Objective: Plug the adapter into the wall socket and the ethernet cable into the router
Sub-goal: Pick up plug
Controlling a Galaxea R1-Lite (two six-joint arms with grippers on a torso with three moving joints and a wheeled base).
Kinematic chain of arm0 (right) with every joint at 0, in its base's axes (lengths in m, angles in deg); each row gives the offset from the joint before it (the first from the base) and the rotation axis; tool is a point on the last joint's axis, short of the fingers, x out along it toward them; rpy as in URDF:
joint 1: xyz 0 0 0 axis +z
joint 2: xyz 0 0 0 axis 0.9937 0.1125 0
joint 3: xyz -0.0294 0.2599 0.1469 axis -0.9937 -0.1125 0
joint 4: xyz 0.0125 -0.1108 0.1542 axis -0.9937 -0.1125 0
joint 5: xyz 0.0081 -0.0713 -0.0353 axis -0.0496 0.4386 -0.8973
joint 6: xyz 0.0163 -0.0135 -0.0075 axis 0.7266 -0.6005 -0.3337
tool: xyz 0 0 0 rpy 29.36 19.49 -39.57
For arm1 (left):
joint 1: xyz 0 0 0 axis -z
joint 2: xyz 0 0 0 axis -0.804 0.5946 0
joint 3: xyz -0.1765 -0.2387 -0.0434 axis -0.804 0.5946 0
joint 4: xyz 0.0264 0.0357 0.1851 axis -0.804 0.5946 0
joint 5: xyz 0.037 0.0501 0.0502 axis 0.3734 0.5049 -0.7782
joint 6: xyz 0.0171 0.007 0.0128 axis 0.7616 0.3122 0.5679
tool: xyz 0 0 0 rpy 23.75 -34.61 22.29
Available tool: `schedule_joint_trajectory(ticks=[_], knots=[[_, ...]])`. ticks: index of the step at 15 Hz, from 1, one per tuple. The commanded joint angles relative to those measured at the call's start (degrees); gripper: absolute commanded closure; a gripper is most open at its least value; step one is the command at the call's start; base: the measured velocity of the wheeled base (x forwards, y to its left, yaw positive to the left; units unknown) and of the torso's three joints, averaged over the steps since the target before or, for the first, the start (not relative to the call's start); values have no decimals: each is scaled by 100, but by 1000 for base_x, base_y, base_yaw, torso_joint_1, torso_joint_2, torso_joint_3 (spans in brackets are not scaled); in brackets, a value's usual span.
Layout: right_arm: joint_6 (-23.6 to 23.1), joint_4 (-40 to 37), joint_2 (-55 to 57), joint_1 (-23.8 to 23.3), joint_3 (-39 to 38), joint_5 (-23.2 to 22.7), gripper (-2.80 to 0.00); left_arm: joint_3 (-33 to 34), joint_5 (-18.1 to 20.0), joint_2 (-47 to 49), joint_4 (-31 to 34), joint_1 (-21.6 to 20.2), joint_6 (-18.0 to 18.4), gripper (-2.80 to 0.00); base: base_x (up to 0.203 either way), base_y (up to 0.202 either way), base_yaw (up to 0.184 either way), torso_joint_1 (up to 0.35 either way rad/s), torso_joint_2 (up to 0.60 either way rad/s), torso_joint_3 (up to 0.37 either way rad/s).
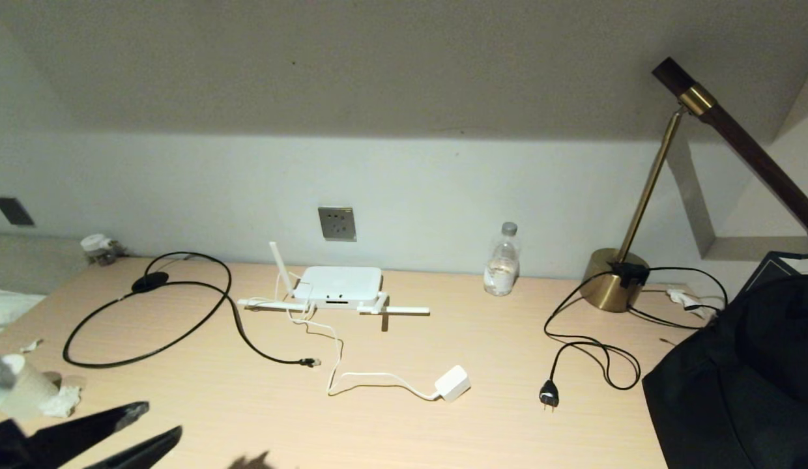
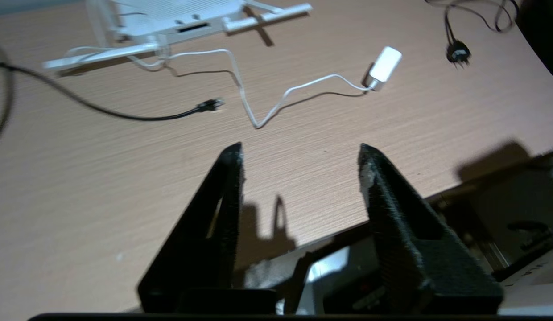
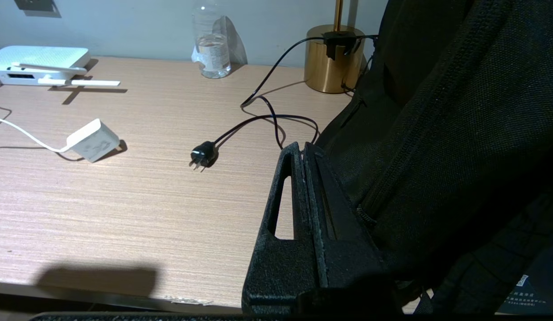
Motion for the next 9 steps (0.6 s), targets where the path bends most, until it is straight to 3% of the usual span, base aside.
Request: schedule_joint_trajectory(ticks=[1, 4, 6, 9], knots=[[-2, 0, 9, 0, 0, 0, 0, -82, 243, 1666, -495, 86, 144, -280, 0, 0, 0, 0, 0, 0], [-2, 0, 9, 0, 0, 0, 0, -190, 712, 3189, -1610, 327, 873, -280, 0, 0, 0, 0, 0, 0], [-2, 0, 9, 0, 0, 0, 0, -330, 825, 4030, -2257, 738, 1211, -280, 0, 0, 0, 0, 0, 0], [-2, 0, 0, 0, 0, 0, 0, -885, 459, 5039, -2629, 1531, 1619, -280, 0, 0, 0, 0, 0, 0]])
